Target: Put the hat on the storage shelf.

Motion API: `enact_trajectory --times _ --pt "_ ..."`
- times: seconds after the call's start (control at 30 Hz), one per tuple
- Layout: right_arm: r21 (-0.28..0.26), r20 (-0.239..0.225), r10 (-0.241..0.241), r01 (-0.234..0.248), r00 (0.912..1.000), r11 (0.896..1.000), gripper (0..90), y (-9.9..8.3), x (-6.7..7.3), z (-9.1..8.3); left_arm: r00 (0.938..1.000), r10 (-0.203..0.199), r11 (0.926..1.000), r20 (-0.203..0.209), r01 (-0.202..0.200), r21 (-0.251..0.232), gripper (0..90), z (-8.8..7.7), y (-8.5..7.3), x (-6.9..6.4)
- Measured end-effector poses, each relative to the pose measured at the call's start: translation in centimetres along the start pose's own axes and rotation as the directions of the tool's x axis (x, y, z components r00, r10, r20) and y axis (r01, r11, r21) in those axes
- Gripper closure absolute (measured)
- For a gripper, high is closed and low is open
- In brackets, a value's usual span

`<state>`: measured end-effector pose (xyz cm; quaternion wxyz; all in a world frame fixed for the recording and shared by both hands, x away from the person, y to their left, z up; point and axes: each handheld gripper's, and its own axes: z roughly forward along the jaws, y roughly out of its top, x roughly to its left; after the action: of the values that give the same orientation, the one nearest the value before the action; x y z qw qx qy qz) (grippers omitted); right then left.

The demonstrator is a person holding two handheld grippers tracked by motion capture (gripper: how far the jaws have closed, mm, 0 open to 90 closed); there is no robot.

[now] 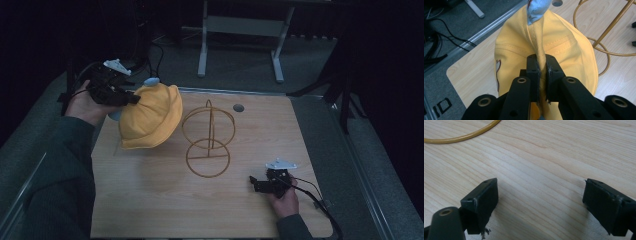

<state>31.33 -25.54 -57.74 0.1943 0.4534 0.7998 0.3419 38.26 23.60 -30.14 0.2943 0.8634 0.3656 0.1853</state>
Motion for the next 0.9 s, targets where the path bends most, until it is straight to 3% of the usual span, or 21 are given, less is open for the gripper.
enact_trajectory --times 0.23,0.57,0.9 --pt "0.0 0.0 0.0 0.0 1.0 1.0 12.9 0.0 0.0 0.0 0.9998 0.012 0.9998 0.016 -0.012 -0.018 83.6 -0.6 -0.1 0.1" --pt "0.0 0.0 0.001 -0.001 1.0 1.0 12.9 0.0 0.0 0.0 0.9989 0.038 0.9992 0.026 -0.038 -0.007 83.6 -0.8 0.3 -0.1" --pt "0.001 0.0 -0.002 0.002 1.0 1.0 12.9 0.0 0.0 0.0 0.995 0.08 0.9968 0.06 -0.08 -0.01 83.6 -1.4 1.0 -0.5"
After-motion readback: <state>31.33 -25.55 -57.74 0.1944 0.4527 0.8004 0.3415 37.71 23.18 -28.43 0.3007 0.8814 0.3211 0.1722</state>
